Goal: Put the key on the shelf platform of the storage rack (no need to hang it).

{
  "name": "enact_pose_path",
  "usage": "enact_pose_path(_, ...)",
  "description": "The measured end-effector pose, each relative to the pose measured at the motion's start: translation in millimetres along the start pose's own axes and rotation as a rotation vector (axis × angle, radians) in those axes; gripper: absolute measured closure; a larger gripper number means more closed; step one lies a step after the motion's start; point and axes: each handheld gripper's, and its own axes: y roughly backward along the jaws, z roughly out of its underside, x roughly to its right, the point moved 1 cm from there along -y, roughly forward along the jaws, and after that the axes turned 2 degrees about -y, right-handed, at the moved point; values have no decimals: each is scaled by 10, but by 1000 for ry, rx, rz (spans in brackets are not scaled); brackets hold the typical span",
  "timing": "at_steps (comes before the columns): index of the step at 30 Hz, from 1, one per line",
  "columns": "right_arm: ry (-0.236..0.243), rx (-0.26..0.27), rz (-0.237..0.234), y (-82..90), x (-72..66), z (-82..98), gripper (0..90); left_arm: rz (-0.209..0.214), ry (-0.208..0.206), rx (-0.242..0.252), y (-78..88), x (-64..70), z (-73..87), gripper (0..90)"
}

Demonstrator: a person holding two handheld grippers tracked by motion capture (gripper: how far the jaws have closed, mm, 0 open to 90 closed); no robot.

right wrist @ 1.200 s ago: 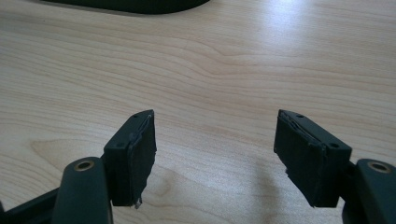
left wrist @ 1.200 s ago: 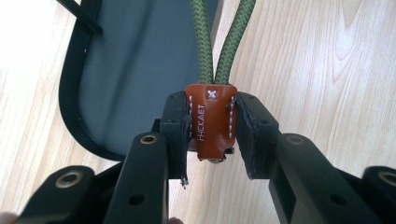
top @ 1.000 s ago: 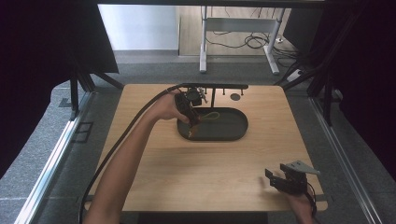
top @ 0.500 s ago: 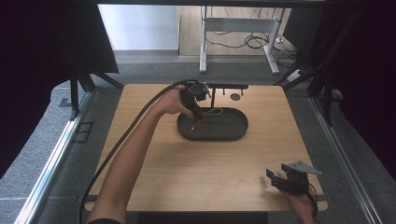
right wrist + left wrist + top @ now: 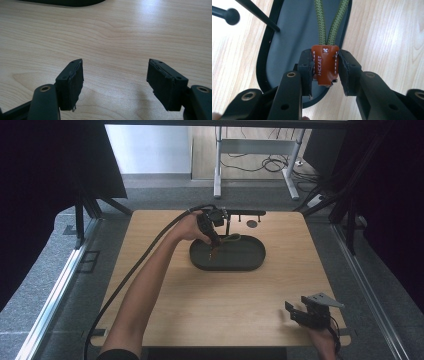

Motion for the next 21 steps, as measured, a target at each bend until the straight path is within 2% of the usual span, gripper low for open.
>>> enact_pose_path(7, -1, -2, 1, -5, 7, 4, 299, 10, 11, -14, -147, -30, 44, 663)
enact_pose_path(21, 8, -8, 3, -26, 0, 17, 299, -4, 22, -33, -368, -58, 84, 662)
